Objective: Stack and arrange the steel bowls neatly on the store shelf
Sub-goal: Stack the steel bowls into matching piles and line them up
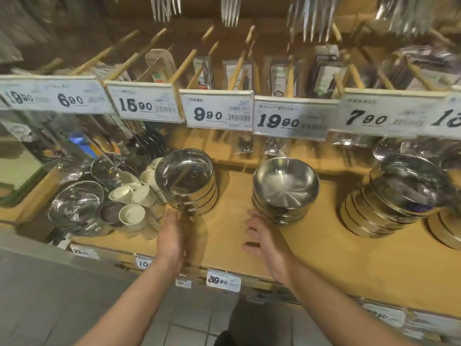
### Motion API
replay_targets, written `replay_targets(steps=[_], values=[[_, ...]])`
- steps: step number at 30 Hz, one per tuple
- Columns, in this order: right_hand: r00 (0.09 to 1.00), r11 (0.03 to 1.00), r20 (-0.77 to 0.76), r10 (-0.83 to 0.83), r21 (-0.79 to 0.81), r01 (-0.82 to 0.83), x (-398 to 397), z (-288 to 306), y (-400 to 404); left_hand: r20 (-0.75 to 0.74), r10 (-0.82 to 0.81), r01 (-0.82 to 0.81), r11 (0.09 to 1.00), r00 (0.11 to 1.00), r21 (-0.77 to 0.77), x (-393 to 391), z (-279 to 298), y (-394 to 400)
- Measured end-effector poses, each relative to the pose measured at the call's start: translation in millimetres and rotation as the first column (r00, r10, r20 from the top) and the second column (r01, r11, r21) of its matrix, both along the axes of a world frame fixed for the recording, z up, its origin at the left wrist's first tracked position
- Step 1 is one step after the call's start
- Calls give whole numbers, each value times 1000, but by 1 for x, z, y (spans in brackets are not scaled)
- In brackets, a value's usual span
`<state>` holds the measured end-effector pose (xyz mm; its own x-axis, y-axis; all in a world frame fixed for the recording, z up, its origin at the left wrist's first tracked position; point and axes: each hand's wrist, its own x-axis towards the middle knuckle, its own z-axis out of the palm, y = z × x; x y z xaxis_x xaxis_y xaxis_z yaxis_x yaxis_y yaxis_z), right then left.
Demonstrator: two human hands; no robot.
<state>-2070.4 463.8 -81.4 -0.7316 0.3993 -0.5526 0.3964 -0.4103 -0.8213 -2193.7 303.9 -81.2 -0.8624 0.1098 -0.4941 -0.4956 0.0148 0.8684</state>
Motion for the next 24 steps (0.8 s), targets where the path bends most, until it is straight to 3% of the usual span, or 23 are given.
replay_targets(steps=[7,17,24], values=[[990,998,-135,-47,26,51,-77,5,-21,10,54,-55,979,998,198,-27,-8,-2],[975,990,-176,-133,-77,121,-126,0,-29,-1,-6,6,970,1000,245,-60,-20,4],[972,988,-181,-147,-62,138,-131,-4,-24,8,9,-11,955,1000,297,-61,-15,11]])
